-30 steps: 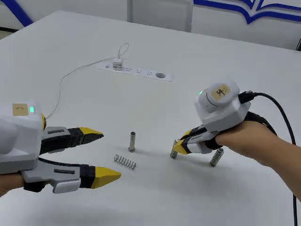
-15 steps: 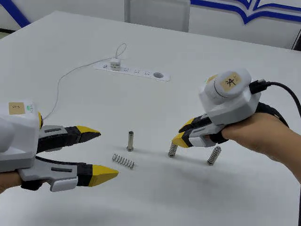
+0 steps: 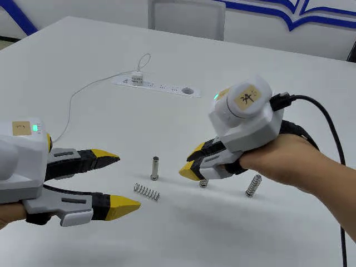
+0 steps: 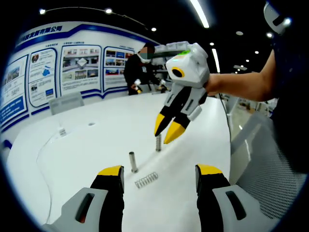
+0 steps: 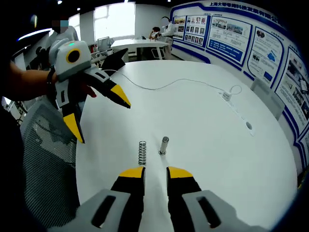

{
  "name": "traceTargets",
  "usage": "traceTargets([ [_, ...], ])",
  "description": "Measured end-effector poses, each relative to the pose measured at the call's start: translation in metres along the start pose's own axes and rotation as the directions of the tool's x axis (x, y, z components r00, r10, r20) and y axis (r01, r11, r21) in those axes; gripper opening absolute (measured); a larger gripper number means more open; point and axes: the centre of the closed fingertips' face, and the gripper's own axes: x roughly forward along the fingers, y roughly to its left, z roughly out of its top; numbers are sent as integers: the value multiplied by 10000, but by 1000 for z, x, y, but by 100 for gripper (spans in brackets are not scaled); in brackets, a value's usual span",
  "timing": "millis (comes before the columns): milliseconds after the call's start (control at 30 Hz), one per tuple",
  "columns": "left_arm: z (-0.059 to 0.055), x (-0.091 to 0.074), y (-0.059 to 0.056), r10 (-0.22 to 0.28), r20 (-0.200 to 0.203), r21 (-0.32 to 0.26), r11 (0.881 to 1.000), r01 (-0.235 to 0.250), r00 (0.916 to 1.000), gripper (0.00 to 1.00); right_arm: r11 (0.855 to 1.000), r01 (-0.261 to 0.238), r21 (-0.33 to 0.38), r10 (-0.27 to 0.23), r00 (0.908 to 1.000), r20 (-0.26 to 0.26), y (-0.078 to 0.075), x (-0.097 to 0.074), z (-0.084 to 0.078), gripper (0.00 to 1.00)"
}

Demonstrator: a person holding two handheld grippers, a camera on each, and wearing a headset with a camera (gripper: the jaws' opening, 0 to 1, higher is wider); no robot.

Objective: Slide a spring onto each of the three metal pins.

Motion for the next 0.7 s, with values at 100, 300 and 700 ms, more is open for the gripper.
traceTargets([
  [100, -1, 0, 0, 9, -17, -6, 10000, -9, 10000, 61, 9998, -221, -2, 221, 9997, -108, 6, 11, -2, 18],
  [300, -1, 0, 0, 3, -36, -11, 10000, -3, 10000, 61, 9987, -512, -13, 511, 9983, -297, 13, 28, -6, 18],
  [700, -4, 0, 0, -39, -108, -37, 10000, 39, 9999, 61, 9969, -782, 50, 784, 9953, -575, 23, 58, -13, 17],
])
